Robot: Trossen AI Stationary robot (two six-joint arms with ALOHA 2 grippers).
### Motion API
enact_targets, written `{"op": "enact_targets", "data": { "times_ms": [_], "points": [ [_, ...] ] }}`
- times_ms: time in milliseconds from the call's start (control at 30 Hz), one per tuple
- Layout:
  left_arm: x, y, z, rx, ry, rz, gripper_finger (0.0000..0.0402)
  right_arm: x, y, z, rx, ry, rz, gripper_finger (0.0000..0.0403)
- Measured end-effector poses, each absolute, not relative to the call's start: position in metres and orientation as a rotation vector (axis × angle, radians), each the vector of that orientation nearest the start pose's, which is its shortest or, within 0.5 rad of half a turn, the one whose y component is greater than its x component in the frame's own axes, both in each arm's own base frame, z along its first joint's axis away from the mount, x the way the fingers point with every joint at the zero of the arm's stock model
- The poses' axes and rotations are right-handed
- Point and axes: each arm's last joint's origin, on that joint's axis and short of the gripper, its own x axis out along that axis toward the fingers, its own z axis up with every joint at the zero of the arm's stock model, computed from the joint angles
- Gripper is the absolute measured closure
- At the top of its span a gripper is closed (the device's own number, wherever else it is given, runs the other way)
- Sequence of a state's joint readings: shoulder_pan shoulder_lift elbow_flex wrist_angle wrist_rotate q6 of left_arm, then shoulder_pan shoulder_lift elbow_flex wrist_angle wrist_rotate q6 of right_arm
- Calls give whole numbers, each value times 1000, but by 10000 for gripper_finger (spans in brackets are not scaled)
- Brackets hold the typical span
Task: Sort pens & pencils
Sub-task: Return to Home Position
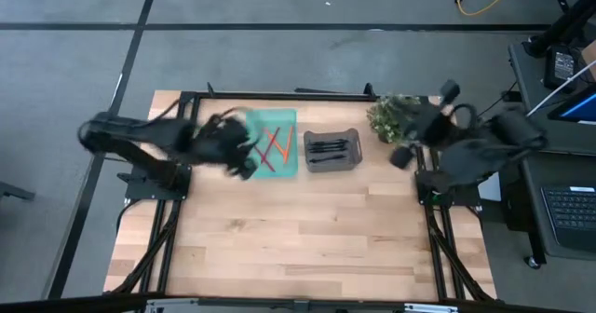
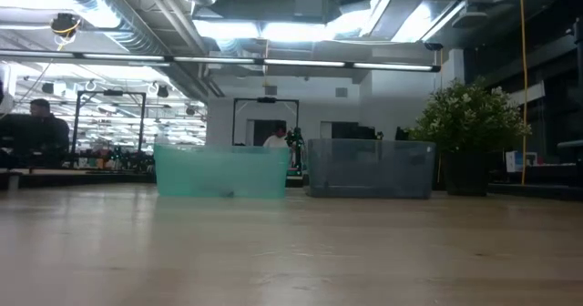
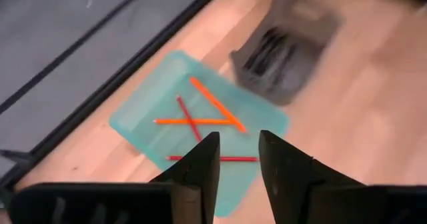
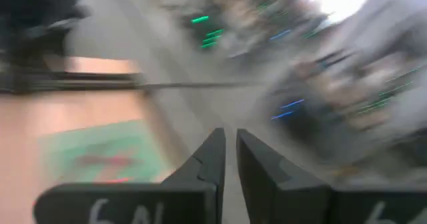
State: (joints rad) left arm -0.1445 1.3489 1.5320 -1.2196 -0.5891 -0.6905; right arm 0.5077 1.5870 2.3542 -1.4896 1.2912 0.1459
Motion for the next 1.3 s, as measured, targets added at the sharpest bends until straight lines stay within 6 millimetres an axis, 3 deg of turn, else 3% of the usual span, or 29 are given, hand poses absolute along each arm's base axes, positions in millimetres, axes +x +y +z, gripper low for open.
{"op": "enact_targets", "data": {
  "times_ms": [100,200,433,567,800,1067,1300],
  "points": [
    [202,-48,383,-257,636,680,303,173,79,531,-179,398,-584,361],
    [175,-68,364,-266,554,626,303,155,81,527,-53,433,-422,361],
    [134,-84,308,-295,480,593,303,145,91,472,-60,541,-437,361],
    [121,-86,282,-281,458,588,303,131,83,435,-46,596,-469,361],
    [102,-83,248,-294,422,570,303,75,38,389,201,527,-519,361],
    [80,-70,237,-311,346,567,303,31,-3,344,377,451,-527,361],
    [65,-52,228,-328,343,639,303,2,-29,320,478,393,-528,367]
  ]
}}
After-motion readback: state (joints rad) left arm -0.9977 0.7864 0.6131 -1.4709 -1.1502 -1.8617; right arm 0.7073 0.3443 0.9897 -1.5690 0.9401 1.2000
